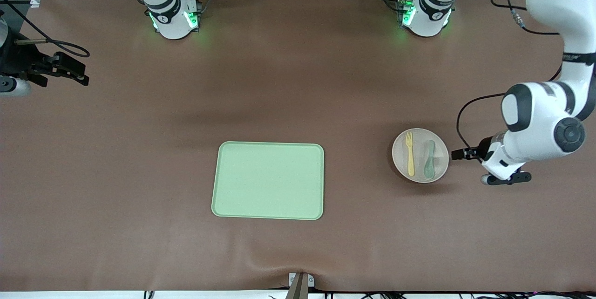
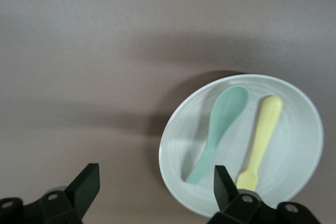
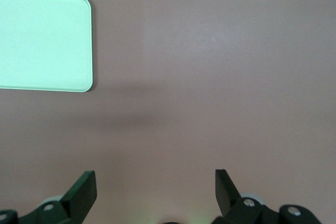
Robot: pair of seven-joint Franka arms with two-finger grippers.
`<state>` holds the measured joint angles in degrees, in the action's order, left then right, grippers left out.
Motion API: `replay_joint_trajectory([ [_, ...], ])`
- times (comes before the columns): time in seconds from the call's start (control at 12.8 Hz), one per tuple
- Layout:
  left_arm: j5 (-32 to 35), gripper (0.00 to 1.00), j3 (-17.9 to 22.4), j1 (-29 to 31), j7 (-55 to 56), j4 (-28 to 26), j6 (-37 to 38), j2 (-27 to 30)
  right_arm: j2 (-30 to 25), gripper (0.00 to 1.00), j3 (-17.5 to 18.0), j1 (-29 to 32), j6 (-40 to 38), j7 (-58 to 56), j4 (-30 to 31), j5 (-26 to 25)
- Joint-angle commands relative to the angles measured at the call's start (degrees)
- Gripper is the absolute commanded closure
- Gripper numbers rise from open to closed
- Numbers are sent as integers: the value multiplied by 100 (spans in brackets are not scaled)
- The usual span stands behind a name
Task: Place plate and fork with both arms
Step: 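Reach the left gripper down to the rim of the white plate, then close the left gripper on the plate rim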
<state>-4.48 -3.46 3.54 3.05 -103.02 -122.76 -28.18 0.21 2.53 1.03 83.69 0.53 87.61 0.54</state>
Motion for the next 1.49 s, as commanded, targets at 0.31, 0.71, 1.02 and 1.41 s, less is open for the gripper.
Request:
replay_joint_trajectory([
  [0.31, -519, 39, -67, 33, -68, -8, -239, -451, 23, 0, 107, 178, -81, -106, -68, 34],
  [0.71, -449, 42, -49, 33, -103, -16, -319, -583, 23, 0, 107, 178, -81, -106, -68, 34],
  [1.02, -405, 52, -32, 33, -121, -16, -319, -662, 23, 0, 107, 178, -81, -106, -68, 34],
  [1.41, -352, 93, -49, 77, -95, -16, -310, -671, 23, 0, 107, 178, -90, -106, -68, 34],
])
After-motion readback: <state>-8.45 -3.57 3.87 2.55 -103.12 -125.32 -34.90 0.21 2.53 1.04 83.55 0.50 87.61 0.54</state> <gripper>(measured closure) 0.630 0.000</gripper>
